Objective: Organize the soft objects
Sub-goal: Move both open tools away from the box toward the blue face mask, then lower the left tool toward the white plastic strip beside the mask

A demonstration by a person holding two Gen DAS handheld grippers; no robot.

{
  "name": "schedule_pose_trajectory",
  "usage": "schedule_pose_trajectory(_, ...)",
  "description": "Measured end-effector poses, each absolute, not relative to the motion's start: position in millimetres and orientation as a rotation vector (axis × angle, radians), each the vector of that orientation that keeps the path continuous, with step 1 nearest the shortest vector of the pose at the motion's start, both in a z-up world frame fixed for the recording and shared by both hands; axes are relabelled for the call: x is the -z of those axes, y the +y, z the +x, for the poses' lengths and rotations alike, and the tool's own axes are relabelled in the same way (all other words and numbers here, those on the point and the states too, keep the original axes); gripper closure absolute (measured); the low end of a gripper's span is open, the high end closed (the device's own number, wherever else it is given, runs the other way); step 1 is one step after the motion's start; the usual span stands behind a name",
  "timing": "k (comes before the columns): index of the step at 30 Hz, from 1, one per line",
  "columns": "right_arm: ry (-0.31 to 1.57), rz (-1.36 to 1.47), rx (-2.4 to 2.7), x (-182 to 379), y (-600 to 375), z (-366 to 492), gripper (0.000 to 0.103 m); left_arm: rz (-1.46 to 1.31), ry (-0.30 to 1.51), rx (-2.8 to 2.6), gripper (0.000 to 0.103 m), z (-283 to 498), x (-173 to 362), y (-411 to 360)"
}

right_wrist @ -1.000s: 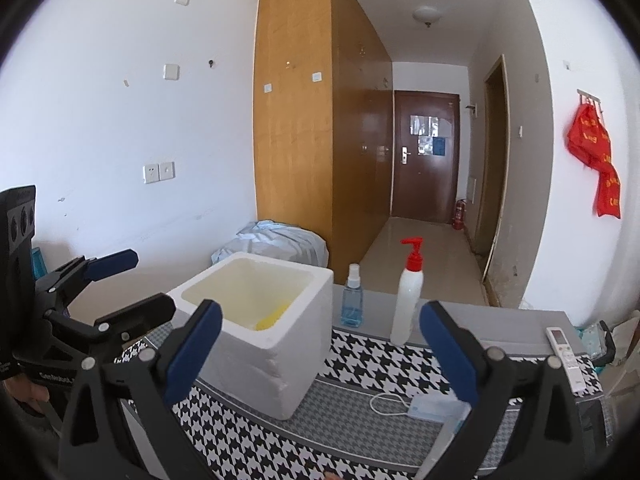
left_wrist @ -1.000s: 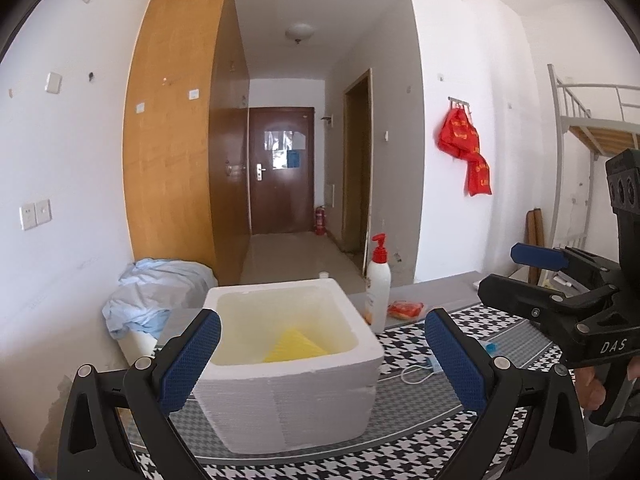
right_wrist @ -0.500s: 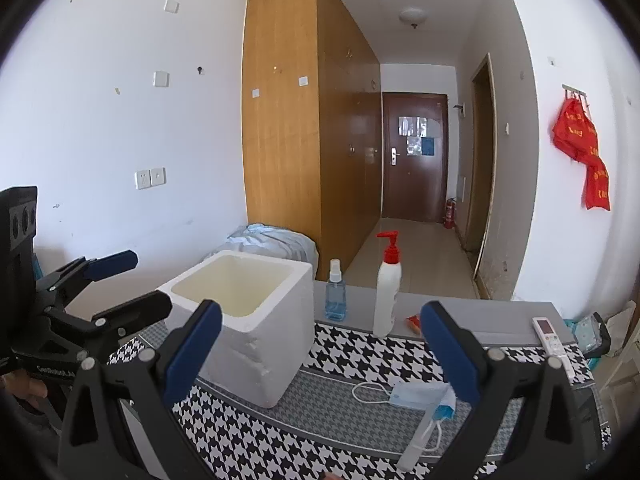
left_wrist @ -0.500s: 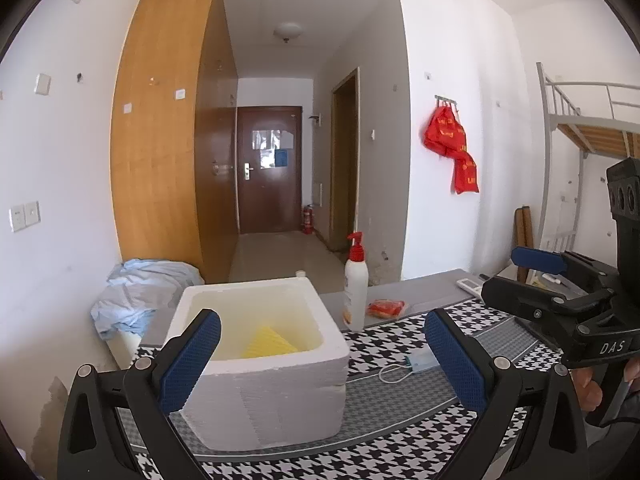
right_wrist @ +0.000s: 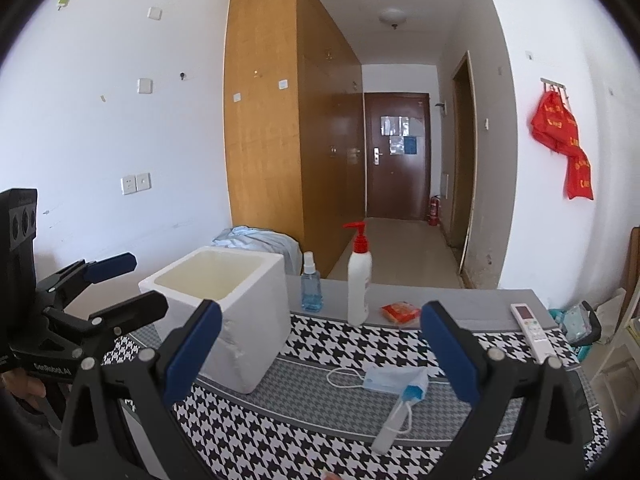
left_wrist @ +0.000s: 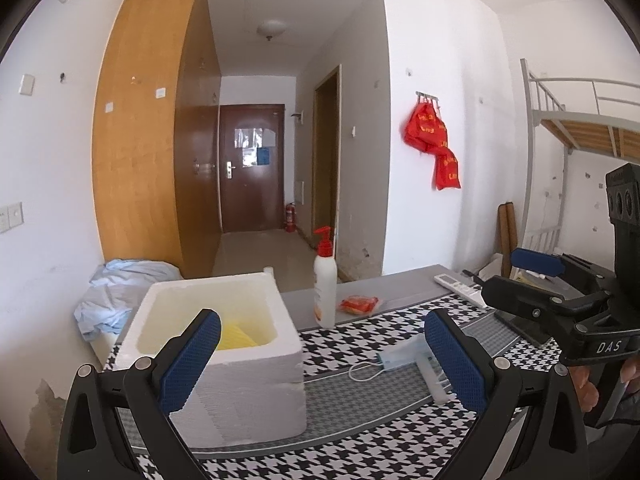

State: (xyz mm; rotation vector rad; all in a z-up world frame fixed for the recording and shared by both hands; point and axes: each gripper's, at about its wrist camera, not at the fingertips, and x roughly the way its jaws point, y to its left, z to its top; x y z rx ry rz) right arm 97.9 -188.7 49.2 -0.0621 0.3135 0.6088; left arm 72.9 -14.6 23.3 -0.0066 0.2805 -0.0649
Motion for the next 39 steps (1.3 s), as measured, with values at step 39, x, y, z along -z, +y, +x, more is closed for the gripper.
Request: schedule_pose_trajectory(39, 0.344, 0.003, -0.496, -32.3, -249.9, 103.0, 0.002, 0.028, 0.358, 0.207, 0.001, 93.6, 1.6, -63.2)
